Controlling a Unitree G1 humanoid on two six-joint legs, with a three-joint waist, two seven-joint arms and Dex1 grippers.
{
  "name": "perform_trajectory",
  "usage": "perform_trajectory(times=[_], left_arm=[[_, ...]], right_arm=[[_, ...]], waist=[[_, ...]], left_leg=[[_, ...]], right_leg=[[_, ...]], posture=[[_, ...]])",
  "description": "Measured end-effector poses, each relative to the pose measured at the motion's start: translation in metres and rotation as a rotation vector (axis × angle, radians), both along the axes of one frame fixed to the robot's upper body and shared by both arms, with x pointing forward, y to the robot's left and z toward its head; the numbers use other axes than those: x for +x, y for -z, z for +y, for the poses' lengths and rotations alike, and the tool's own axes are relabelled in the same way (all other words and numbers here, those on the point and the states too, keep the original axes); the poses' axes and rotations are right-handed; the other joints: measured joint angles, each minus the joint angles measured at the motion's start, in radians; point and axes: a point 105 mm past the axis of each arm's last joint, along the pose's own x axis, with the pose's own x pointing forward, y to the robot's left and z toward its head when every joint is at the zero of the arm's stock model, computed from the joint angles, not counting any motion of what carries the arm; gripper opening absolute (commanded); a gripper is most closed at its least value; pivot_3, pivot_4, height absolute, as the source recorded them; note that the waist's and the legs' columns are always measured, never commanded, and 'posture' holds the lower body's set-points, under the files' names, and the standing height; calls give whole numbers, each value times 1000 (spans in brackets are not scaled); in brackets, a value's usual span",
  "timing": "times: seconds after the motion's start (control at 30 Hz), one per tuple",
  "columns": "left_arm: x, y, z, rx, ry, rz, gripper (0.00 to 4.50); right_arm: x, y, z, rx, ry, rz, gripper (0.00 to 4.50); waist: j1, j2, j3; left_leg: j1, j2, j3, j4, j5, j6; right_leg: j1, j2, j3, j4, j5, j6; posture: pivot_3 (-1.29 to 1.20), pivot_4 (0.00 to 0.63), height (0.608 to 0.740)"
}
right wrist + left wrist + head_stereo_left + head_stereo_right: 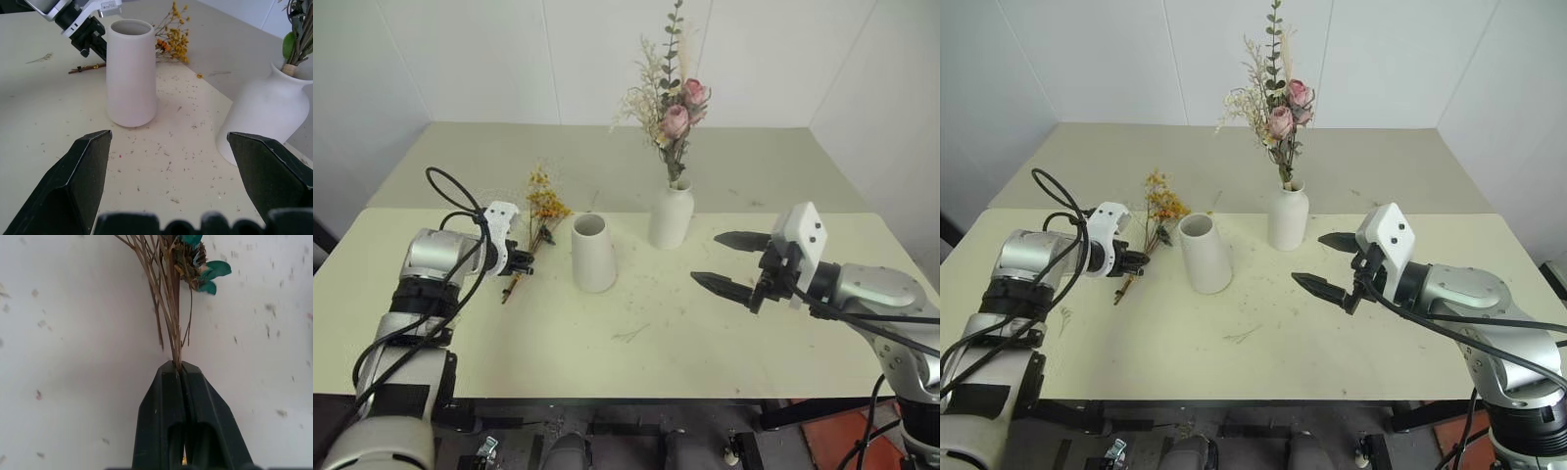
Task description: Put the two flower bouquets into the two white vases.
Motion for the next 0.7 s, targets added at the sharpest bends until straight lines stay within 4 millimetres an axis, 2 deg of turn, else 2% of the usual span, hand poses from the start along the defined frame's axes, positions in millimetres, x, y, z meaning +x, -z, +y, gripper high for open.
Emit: perform_trajectory(times=[0.1, 0.17, 0.27, 0.37, 0.47, 0.53, 0.6, 0.7], left_arm=[[16, -34, 5, -73, -96, -338, 14], [16, -65, 9, -128, -117, -517, 14], [2, -127, 8, -300, -61, -802, 14], [-20, -173, 1, -516, 86, -1004, 14], [-41, -194, -3, -698, 279, -1131, 14], [-46, -197, -7, -797, 375, -1153, 14], [-40, -196, -14, -904, 456, -1145, 14], [-21, -185, -31, -987, 479, -1085, 14]], right_arm=[[0, 1, -1, -6, 9, 0, 4500], [0, 2, -2, -8, 11, 0, 4500], [-3, 5, -7, -8, 13, 21, 4500], [-11, 2, -9, 2, -13, 25, 4500], [-16, 4, -8, 5, -28, 37, 4500], [-17, 7, -9, 4, -25, 46, 4500], [-17, 8, -9, 10, -15, 42, 4500], [-15, 8, -7, 19, -1, 24, 4500]], waist=[[3, -1, 0], [3, -2, 0], [4, -2, 0], [3, -2, 0], [1, -2, 0], [1, -2, 0], [3, -2, 0], [5, -3, 0]], left_leg=[[-1, 0, 0, 1, 0, 0], [-1, 0, 0, 1, 0, 0], [-1, -2, 0, 1, 0, 0], [1, -3, 0, 1, 0, 0], [1, -3, 0, 1, 0, 0], [1, -3, 0, 1, 0, 0], [1, -3, -1, 2, 0, 0], [1, -4, -2, 2, 0, 0]], right_leg=[[-1, -1, -1, 0, 0, 0], [0, -1, -1, 0, 0, 0], [0, -3, -1, 0, 1, 0], [2, -4, -1, 0, 1, 1], [3, -4, -1, 0, 0, 1], [3, -4, -1, 0, 0, 1], [4, -4, -2, 0, 0, 1], [4, -4, -2, -1, 0, 2]], posture=[[0, 150, 740], [0, 150, 740], [0, 150, 740], [0, 150, 740], [0, 150, 740], [0, 150, 740], [0, 150, 740], [0, 150, 740]])
